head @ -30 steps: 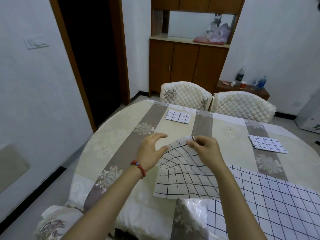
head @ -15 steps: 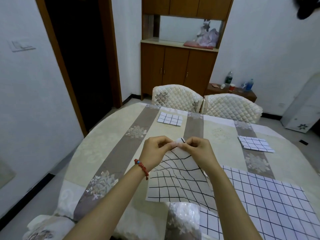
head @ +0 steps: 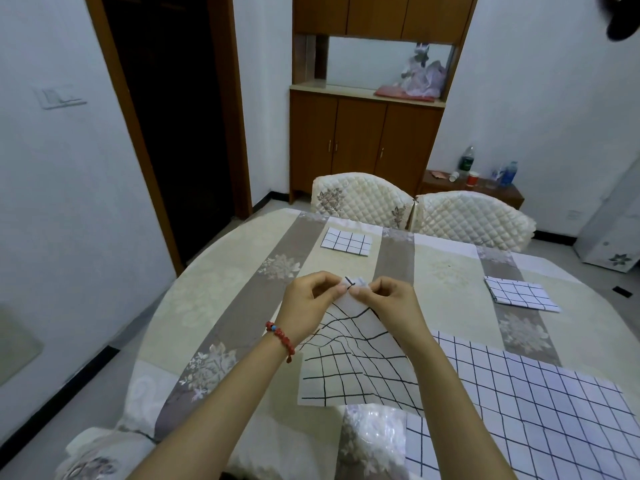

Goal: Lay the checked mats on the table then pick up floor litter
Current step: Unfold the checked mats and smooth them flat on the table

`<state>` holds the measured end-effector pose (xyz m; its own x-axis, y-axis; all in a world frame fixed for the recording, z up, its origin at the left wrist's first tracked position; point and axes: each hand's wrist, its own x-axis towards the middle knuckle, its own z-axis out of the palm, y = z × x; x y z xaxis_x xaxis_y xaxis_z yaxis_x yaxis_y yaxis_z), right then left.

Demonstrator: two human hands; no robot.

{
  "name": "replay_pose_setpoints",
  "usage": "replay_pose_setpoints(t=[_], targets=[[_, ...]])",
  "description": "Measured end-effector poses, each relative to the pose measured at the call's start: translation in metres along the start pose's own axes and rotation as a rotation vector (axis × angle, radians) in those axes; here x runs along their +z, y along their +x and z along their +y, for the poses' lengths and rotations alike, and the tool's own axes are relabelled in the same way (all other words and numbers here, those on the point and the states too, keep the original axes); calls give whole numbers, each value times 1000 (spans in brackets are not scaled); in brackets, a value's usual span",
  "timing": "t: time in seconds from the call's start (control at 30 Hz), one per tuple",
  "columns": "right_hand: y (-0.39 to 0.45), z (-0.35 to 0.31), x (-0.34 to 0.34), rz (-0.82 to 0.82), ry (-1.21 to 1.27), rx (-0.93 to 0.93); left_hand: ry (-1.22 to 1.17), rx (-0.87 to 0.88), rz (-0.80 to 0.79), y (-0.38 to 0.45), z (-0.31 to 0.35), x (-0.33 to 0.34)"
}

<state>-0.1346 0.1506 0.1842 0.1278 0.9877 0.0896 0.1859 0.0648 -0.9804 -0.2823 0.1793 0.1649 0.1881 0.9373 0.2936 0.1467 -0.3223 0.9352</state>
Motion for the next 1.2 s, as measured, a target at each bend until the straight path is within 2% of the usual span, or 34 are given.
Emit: replay_pose_setpoints(t=[0.13,0.33,0.43,0.53,0.7,0.8,1.07,1.2], targets=[[0,2,1,-3,22,14,19,9,137,1,-2,0],[10,11,-14,218,27,43,-3,-77,366,14,-15,-27],[15,15,-28,278,4,61,79,-92,467,20,-18,-54],[20,15,-41,272,51,112,137,-106,546,24,-19,-80],[29,14,-50,175,176,136,187,-120,640,28,-12,-113],[36,15,-48,216,35,87,208,-113,703,30,-9,-134],[52,1,-29,508,-432,-38,247,-77,796,41,-2,-199],[59,-5,-8,584,-507,-59,255,-72,776,50,-12,-238]])
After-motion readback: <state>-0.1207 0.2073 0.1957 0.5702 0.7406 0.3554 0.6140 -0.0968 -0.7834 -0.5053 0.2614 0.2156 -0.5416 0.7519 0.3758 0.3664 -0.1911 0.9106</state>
